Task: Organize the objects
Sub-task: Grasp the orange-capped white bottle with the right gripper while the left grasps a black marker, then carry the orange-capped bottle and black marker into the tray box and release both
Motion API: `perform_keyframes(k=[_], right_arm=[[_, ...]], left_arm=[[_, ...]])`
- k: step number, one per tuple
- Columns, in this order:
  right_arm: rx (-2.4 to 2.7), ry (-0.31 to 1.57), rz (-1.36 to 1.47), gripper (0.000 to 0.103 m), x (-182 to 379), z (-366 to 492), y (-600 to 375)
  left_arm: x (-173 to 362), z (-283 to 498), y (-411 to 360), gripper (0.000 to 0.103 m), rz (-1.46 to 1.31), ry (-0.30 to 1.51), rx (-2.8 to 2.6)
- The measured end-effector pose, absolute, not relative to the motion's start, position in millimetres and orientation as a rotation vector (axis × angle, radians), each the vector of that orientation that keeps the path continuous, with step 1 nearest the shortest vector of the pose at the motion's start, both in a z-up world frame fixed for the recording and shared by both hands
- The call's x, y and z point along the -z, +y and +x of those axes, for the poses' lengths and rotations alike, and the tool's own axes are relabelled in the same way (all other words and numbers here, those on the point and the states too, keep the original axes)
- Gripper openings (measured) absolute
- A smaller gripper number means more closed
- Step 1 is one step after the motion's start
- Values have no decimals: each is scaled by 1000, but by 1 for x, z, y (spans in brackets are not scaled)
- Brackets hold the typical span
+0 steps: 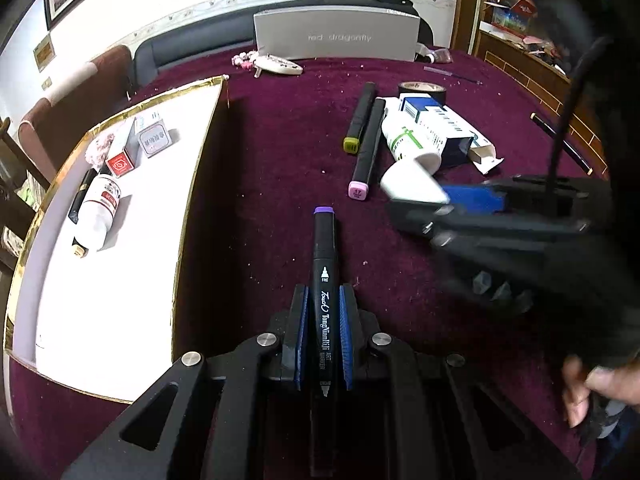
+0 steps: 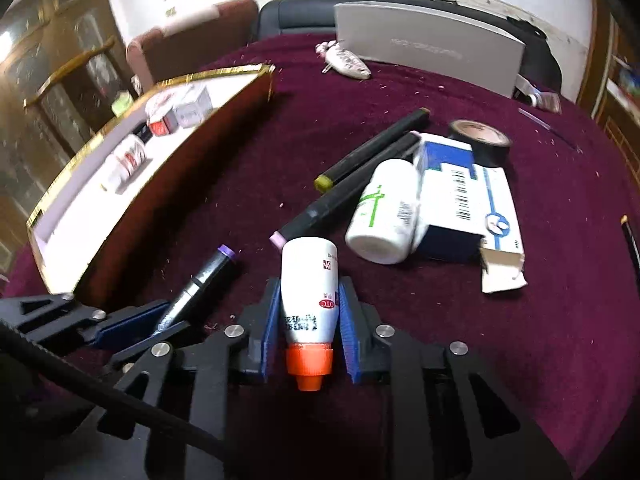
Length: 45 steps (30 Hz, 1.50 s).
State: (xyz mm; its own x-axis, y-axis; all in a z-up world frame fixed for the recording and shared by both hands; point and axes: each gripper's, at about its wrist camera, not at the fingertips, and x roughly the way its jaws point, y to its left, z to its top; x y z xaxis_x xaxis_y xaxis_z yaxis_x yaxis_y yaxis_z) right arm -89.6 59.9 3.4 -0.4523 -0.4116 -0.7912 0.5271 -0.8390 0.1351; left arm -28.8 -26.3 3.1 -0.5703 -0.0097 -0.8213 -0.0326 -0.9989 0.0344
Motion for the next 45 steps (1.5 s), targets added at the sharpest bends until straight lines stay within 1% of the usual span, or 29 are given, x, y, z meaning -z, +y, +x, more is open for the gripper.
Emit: perform_keyframes(k=[2,4,6,8,15,26,37,45], right_arm=[[2297,123,1183,24,-8,-90,67],[2298,55,1176,24,-11,-92,75],[2297,30,1170,24,-13,-92,77],[2300,20,1161,24,-16,-92,77],[2308,-16,1147,24,-19,-93,79],[2306,-67,1132,24,-24,-91,81],[2268,-76,1067,25,-48,-62,59],[2219,-18,1022,25,-66,-48,23]], left_arm=[[-3,-27,-26,11,-1435,62,-2770],[-5,-26,-25,11,-1423,13,-2750],[-8,-24,-22,11,-1397,18,-2754],[-12,-22,-18,11,-1369,61,-2774],[-28,-10,-16,11,-1299,102,-2816],[-47,3,-27,11,-1234,77,-2855],[-73,18,-74,11,-1154,-61,-2927],[-82,26,-126,11,-1126,-189,-3009]])
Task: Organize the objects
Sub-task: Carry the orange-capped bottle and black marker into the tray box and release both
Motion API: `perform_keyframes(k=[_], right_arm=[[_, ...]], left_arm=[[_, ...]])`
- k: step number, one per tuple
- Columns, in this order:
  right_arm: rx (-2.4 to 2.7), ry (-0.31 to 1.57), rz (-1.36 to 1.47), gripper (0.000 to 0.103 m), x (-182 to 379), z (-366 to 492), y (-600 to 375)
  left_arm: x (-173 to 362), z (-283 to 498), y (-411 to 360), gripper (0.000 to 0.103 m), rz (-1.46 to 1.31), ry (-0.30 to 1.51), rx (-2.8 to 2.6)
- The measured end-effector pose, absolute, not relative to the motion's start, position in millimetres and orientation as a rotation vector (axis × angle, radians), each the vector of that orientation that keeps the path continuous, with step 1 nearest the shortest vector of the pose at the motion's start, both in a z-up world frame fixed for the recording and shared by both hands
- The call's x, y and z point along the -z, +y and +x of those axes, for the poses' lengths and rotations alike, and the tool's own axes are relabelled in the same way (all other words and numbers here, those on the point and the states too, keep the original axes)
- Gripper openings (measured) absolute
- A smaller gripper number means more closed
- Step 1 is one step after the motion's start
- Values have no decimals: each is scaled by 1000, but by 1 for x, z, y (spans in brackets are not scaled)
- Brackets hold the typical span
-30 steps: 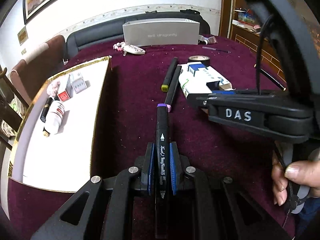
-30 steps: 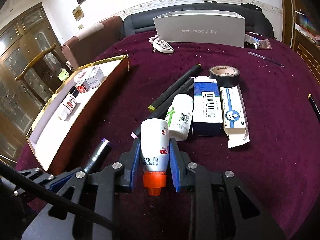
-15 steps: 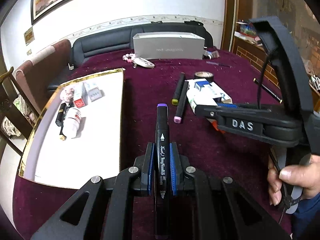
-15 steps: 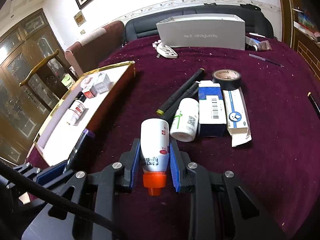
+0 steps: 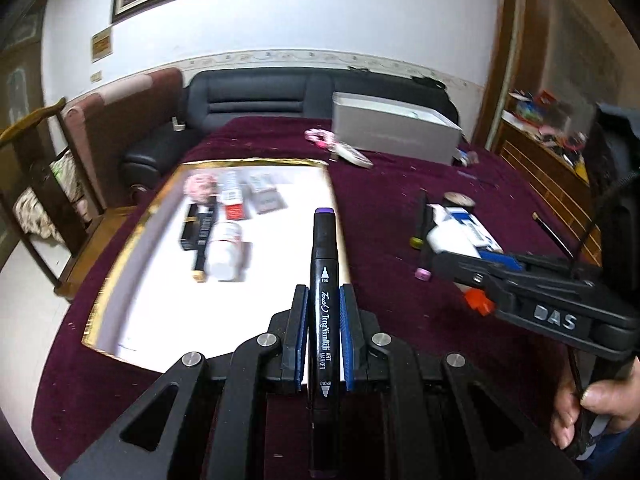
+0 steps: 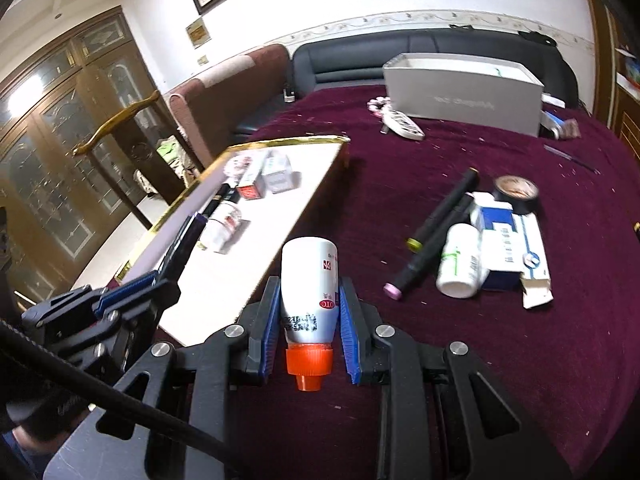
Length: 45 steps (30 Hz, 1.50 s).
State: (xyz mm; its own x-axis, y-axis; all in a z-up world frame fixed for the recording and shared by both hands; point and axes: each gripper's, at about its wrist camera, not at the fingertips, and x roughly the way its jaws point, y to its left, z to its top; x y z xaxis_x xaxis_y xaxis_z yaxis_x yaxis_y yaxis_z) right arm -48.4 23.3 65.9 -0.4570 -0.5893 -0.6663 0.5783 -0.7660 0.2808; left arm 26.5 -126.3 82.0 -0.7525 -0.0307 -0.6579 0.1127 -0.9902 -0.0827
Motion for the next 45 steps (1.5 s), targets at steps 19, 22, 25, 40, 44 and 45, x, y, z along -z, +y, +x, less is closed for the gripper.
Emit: perform_keyframes(k=[19,22,25,40,44,45], right_arm=[[2063,98,1124,25,-56,-70,-88],[2050,107,1174,25,-49,-84,-101],[2047,102,1212,25,-44,-98,-111],[2039,189,1377,25,-25,-150,-159],[2038,201,1409,25,-20,-157,-168],[2039,203,1414,25,-20,-158,-170]], left_arm=[[-54,4,-251,11,1172,334,2685],[-46,-4,-263,11,1235,363,2656],[-40,-13,-273,11,1288,361,2637],[-25,-54,-293,11,1446,371,2552],[-19,-65,-298,11,1479,364,2517],[-18,-68,-298,11,1490,362,2513]])
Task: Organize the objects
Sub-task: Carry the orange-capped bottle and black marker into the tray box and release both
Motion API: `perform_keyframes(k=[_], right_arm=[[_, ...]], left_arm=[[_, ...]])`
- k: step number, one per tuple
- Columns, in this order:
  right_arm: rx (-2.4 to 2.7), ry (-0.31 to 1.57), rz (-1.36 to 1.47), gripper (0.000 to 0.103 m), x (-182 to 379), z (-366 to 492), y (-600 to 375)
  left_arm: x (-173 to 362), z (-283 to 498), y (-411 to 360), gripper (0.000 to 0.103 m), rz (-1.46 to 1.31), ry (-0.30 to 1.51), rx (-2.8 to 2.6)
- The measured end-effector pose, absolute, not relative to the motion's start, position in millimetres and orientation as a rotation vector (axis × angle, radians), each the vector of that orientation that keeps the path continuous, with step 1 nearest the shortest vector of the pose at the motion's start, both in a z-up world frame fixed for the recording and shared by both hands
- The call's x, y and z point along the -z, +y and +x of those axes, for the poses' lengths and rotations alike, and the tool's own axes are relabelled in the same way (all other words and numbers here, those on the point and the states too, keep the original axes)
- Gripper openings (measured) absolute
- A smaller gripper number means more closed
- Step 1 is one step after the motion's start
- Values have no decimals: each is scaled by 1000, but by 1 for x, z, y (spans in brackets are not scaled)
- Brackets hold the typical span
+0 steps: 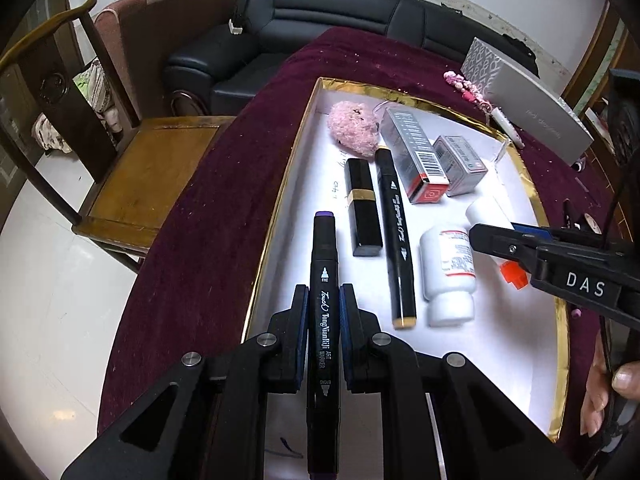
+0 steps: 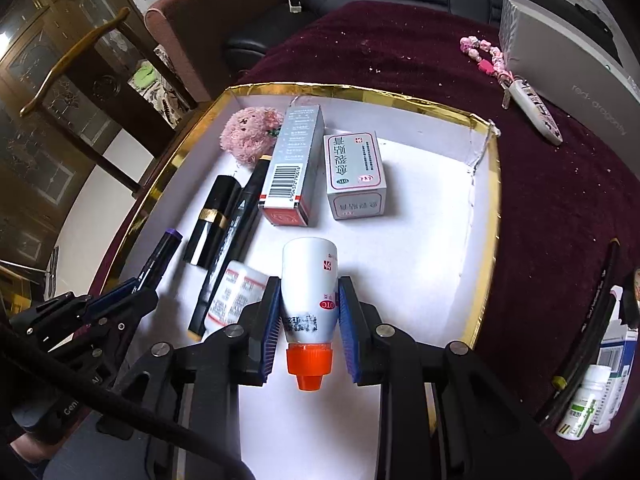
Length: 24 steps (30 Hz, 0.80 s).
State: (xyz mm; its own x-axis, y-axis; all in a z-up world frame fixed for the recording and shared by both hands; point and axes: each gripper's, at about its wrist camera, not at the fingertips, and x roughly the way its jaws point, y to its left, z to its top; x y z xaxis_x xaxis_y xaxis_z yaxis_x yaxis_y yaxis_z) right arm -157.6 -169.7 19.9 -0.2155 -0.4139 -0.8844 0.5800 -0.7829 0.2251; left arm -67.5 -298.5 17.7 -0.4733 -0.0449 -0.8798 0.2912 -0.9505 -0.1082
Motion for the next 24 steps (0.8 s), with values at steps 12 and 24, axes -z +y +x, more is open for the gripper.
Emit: perform_keyframes(k=[12,24], right_arm=[[2068,191,1474,25,-8,-178,-184],[2077,186,1463,30,-12,-177,-182]], left_arm=[[-10,-86,-299,11,1514,384,2497],[-15,-82,-304,12,1491,432,2520]])
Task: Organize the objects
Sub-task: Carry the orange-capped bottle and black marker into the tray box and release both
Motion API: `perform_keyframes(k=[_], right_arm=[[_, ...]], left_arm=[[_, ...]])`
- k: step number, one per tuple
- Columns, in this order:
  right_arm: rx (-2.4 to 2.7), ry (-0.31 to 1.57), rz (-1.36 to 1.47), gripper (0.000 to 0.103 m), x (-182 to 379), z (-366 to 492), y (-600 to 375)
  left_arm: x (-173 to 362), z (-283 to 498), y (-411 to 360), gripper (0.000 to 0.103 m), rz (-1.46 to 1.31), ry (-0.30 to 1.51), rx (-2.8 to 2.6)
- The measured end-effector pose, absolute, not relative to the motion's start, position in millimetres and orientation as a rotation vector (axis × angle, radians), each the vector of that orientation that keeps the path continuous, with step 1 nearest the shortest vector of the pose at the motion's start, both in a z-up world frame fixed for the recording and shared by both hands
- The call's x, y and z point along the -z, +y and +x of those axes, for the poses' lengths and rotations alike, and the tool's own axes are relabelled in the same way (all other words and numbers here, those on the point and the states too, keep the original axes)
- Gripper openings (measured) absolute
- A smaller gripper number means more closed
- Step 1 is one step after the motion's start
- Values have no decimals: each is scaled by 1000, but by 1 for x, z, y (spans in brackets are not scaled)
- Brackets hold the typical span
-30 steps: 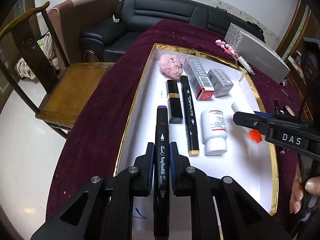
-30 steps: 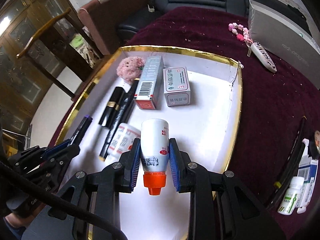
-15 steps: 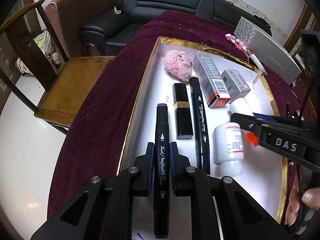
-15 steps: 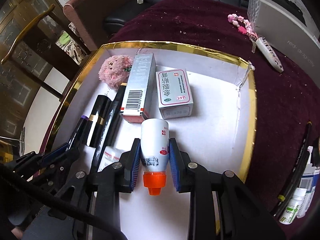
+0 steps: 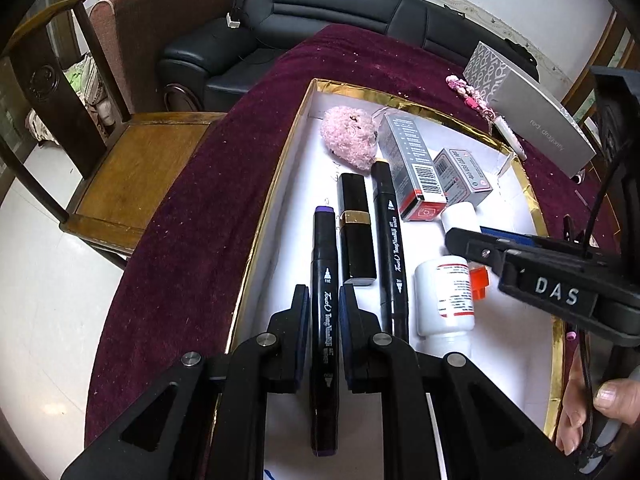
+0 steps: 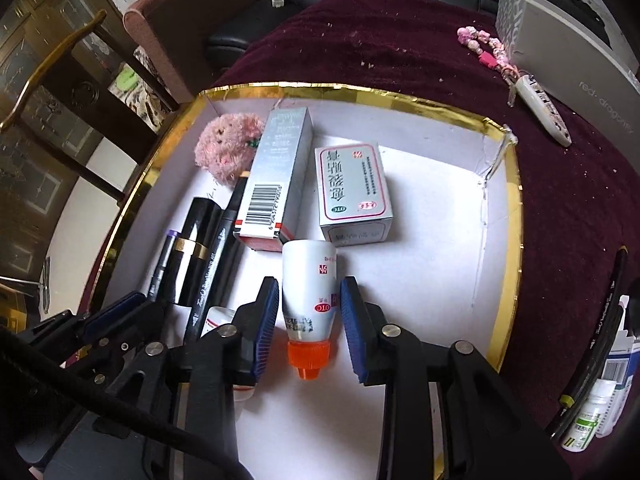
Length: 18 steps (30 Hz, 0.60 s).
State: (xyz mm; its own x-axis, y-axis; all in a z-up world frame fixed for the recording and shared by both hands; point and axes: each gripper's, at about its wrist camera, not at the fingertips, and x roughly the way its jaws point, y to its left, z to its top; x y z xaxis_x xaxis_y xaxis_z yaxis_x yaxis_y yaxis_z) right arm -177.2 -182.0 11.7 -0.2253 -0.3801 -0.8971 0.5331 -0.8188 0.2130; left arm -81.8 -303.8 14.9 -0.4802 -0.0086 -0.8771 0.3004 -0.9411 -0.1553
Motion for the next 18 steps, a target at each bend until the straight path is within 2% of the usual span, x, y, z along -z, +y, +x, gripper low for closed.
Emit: perform_keyframes(k=[9,18], right_arm=[[2071,141,1419,32,-27,-165,-165],[2034,-31,1360,32,-46,-144,-111]], left_arm=[[-25,-70,-295,13,1479,423,2533],[-43,-53,-268,14,1450,403,2586]])
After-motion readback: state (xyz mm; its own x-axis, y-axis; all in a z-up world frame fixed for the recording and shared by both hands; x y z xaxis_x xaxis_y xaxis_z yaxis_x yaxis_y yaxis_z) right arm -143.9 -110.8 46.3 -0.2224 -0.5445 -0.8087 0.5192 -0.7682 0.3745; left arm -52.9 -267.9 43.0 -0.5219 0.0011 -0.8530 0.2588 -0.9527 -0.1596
